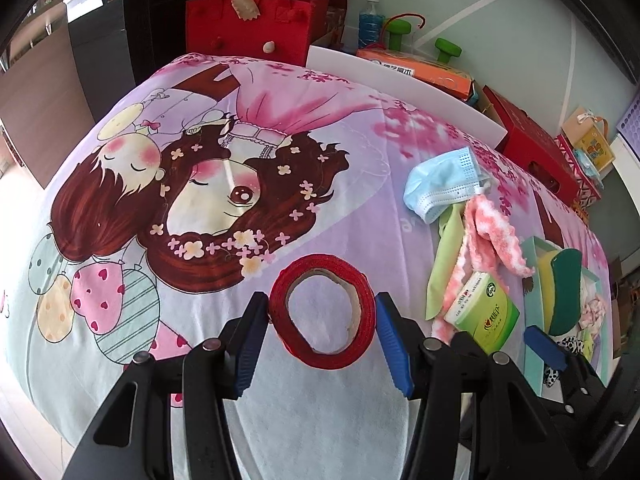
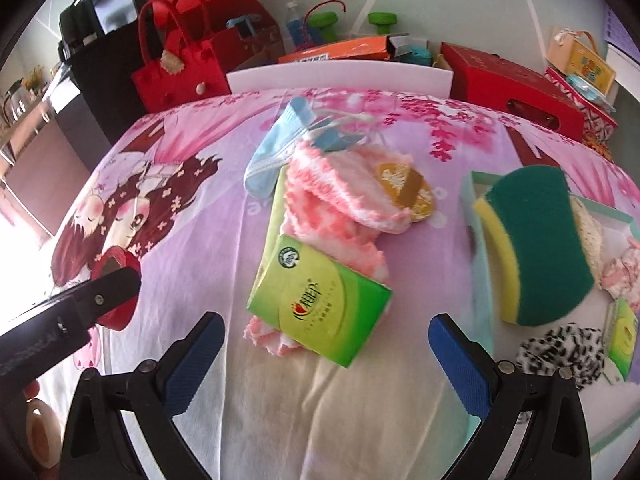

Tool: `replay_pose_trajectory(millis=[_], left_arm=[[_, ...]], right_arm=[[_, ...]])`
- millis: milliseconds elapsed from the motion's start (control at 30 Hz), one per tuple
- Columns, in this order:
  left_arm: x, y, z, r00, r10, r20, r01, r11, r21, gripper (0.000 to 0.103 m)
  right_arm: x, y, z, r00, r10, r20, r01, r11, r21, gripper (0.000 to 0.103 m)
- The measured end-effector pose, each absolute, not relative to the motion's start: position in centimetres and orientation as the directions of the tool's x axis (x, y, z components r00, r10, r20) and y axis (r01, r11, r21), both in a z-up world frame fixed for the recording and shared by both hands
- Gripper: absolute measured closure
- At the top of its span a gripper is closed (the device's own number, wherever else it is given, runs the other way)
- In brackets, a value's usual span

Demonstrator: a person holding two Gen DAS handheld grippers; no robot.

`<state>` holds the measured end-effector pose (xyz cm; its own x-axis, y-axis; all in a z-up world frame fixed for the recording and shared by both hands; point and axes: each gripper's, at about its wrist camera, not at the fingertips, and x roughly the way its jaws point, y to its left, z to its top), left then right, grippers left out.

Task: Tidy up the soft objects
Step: 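Lift the red tape roll with the left tool while the right grasps the green tissue pack, then carry the tape roll and tissue pack over the tray with both tools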

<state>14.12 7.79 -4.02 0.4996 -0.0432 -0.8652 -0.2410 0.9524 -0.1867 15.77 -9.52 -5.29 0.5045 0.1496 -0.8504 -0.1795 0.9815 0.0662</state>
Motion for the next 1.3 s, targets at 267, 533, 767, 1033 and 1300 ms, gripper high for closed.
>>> replay_pose_trajectory(millis=[267, 533, 767, 1033, 1300], left_arm=[[14.2, 7.7, -4.2, 0.498, -0.053, -0.866, -0.236, 0.952, -0.194, 0.048], [14.3, 7.5, -4.3, 0.494, -0.058, -0.868, -0.226, 0.955, -0.192, 0.048], [14.3, 7.3, -4.1, 0.498, -0.057, -0.865, -0.223, 0.956, -0.191, 0.048], [14.2, 7.0, -3.6, 0.512, -0.053, -0.857, -0.215, 0.958, -0.188, 0.048], [14.1, 5.8, -2.2, 0.544, -0.048, -0.837, -0.191, 0.965, -0.18, 0.048]], right_arm=[[16.4, -9.1, -6.4, 0.491, 0.138, -0.86, -0.171, 0.983, 0.06, 0.011], [16.4, -9.3, -6.3, 0.486, 0.158, -0.859, -0.168, 0.982, 0.085, 0.026], [16.0, -9.7, -5.5, 0.508, 0.165, -0.845, -0.165, 0.982, 0.093, 0.026], [15.3, -10.9, -3.6, 0.559, 0.184, -0.809, -0.139, 0.982, 0.127, 0.026], [14.6, -13.2, -1.3, 0.616, 0.201, -0.762, -0.097, 0.979, 0.179, 0.026]])
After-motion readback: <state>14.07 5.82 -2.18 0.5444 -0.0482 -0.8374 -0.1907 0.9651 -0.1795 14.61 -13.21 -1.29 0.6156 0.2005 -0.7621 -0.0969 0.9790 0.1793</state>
